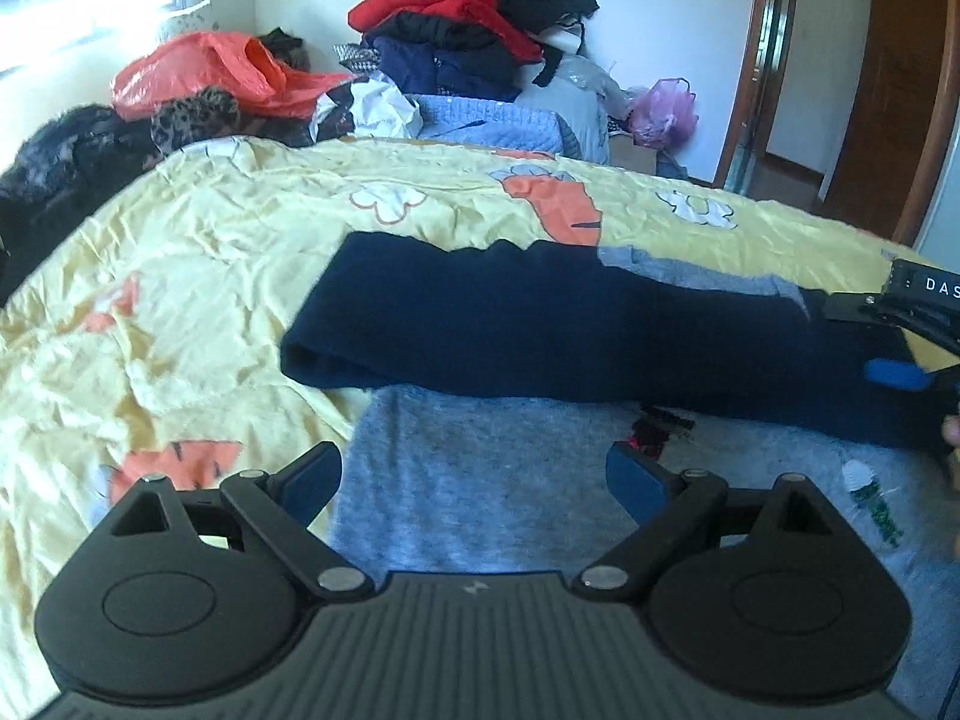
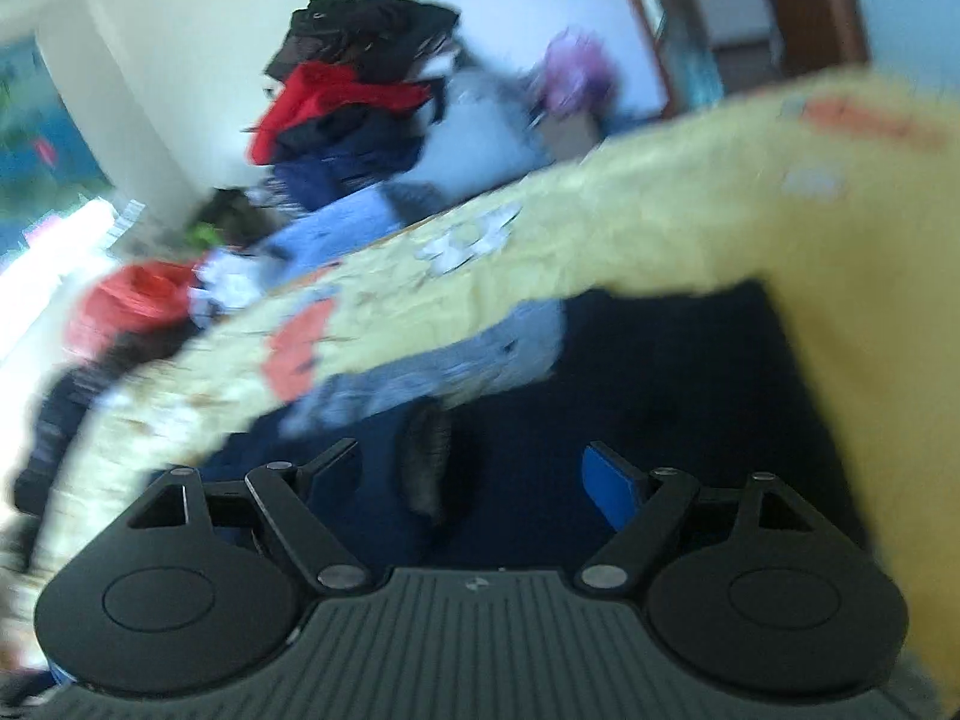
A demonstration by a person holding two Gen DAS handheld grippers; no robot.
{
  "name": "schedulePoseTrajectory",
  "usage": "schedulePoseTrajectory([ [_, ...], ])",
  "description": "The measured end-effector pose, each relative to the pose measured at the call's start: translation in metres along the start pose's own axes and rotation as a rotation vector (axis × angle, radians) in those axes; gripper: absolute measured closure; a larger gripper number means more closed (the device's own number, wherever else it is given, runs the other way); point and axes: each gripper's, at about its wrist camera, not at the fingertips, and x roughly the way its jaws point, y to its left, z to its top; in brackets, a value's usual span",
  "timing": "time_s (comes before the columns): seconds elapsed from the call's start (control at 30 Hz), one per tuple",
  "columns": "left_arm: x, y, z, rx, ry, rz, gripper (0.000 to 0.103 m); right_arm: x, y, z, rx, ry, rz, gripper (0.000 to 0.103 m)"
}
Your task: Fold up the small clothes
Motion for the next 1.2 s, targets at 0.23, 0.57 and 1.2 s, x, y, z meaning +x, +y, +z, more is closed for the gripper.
schedulePoseTrajectory([
  [0.23,-0.002,-0.013,-0.004,0.059,-0.004,0.006,0.007,0.036,0.008,-0.002,-0.026,0.072,0.057,0.036],
  [0.57,-0.003,-0.024,-0.001,0.066,-0.007,-0.005,0.007,0.03,0.016,0.001,-0.052,0.054,0.03,0.083],
  [1.2,0.003,-0.034,-0.017,0.092,0.04,-0.012,0.007,-0.004,-0.016,0.008,-0.236,-0.011,-0.279,0.062],
])
